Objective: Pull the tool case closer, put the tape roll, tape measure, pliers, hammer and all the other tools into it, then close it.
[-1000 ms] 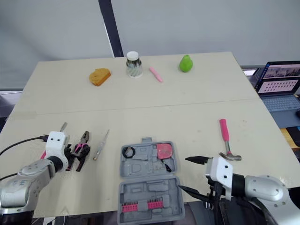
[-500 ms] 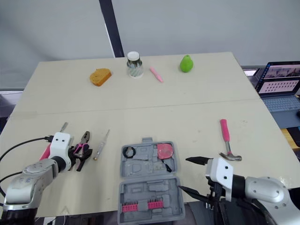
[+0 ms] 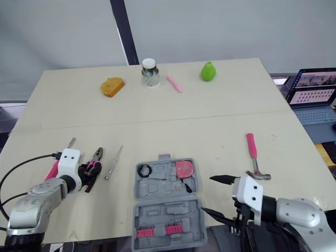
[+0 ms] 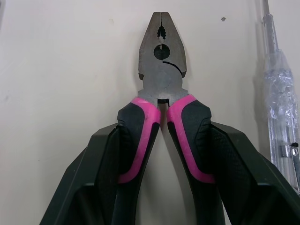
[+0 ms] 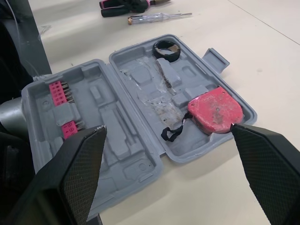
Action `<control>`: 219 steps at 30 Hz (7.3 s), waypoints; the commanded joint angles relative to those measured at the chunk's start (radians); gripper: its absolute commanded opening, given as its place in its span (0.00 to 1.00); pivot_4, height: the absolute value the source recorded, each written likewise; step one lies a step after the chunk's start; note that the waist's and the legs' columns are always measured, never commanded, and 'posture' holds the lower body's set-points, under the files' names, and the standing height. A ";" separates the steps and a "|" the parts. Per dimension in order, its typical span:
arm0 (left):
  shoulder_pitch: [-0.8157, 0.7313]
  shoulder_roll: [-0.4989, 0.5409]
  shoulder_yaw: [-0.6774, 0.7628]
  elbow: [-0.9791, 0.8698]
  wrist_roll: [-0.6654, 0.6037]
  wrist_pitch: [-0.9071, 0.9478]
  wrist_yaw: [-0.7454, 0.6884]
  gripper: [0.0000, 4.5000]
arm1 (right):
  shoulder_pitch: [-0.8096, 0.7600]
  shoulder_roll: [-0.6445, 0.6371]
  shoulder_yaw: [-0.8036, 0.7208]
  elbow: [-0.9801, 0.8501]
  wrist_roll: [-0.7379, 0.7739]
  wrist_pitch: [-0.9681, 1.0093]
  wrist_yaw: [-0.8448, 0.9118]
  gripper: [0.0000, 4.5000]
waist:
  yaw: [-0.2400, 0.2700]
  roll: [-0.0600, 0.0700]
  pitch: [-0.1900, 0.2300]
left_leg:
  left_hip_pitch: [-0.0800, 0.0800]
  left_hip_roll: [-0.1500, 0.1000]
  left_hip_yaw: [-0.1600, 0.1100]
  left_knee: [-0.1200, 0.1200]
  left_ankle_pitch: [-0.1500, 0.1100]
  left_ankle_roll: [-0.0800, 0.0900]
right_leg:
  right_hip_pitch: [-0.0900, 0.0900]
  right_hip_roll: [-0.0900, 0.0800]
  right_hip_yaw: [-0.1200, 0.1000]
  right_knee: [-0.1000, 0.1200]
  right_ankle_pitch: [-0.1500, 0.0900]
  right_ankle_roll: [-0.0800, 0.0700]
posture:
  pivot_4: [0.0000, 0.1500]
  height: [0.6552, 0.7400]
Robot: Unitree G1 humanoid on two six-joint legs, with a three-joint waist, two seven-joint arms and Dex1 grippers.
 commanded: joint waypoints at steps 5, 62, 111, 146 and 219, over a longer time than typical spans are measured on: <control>0.030 0.045 0.089 -0.055 0.025 -0.022 -0.003 0.51 | 0.000 -0.003 -0.025 -0.025 0.014 -0.008 0.003 1.00 | -0.002 0.000 0.000 | 0.000 0.000 0.000 0.000 0.000 0.000 | 0.000 0.000 0.000 0.000 0.000 0.000 | 1.00 0.95; -0.500 0.297 -0.674 -0.278 0.051 -0.220 -0.774 0.51 | -0.496 0.008 0.305 -0.132 0.123 0.531 -0.213 1.00 | -0.002 -0.004 0.003 | -0.005 0.002 -0.001 0.005 0.002 0.000 | -0.003 0.004 0.000 0.008 -0.002 -0.004 | 1.00 0.95; -0.631 0.208 -0.725 -0.188 0.119 -0.250 -0.877 0.51 | -0.646 0.089 0.500 0.013 -0.053 0.448 -0.153 0.59 | -0.003 -0.004 0.003 | -0.019 -0.001 -0.002 0.013 0.003 0.001 | -0.017 0.004 -0.003 0.017 -0.002 -0.003 | 1.00 0.95; -0.239 0.211 0.007 -0.333 -0.287 -0.104 -0.779 1.00 | -0.632 0.039 0.420 -0.017 -0.033 0.448 -0.125 0.22 | -0.007 -0.004 0.003 | -0.018 -0.001 -0.004 0.013 0.003 0.001 | -0.017 0.002 -0.001 0.017 -0.002 -0.003 | 1.00 0.95; 0.696 0.063 0.282 -0.020 -0.313 -1.126 -1.127 1.00 | -0.852 0.184 0.728 0.302 -0.287 0.342 0.080 0.22 | -0.029 -0.004 0.003 | -0.018 0.002 -0.004 0.011 0.000 -0.001 | -0.017 -0.001 -0.001 0.009 -0.003 -0.005 | 1.00 0.95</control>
